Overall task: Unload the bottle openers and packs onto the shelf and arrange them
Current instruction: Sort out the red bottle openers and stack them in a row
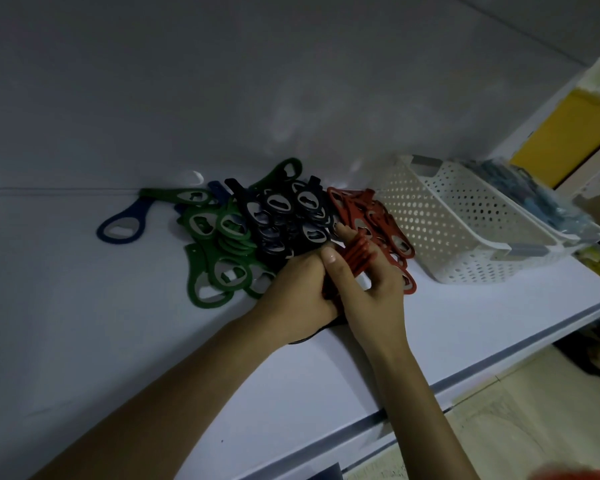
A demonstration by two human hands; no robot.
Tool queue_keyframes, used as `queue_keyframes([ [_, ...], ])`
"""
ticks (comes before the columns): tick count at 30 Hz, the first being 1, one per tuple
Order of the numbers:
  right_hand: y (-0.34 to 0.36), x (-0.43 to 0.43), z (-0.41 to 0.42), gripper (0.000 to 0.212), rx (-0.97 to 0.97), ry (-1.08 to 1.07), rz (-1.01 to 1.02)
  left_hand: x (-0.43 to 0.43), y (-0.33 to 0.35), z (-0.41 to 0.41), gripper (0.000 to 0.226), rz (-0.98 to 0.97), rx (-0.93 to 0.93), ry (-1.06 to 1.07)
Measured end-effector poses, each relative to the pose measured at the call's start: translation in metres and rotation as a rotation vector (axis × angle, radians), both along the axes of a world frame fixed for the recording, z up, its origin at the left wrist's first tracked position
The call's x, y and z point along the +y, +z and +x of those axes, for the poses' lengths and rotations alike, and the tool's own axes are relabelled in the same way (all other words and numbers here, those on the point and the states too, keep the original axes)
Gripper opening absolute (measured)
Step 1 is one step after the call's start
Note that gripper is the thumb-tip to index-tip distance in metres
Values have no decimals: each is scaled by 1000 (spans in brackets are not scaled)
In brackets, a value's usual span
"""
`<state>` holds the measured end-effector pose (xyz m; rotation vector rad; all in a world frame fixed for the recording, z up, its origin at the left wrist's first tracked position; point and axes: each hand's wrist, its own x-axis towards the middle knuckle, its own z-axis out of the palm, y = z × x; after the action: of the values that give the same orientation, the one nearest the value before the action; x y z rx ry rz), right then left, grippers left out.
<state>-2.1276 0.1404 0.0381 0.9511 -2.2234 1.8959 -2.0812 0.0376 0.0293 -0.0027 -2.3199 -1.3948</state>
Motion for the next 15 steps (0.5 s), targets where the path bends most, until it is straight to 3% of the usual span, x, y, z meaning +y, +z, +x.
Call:
queue_keyframes([
  [4,0,1,0,39,-35,13,7,1,1,0,36,61,-23,-38],
  [15,6,2,3,26,-131,143,-181,0,0,-1,32,52,-70,-121],
])
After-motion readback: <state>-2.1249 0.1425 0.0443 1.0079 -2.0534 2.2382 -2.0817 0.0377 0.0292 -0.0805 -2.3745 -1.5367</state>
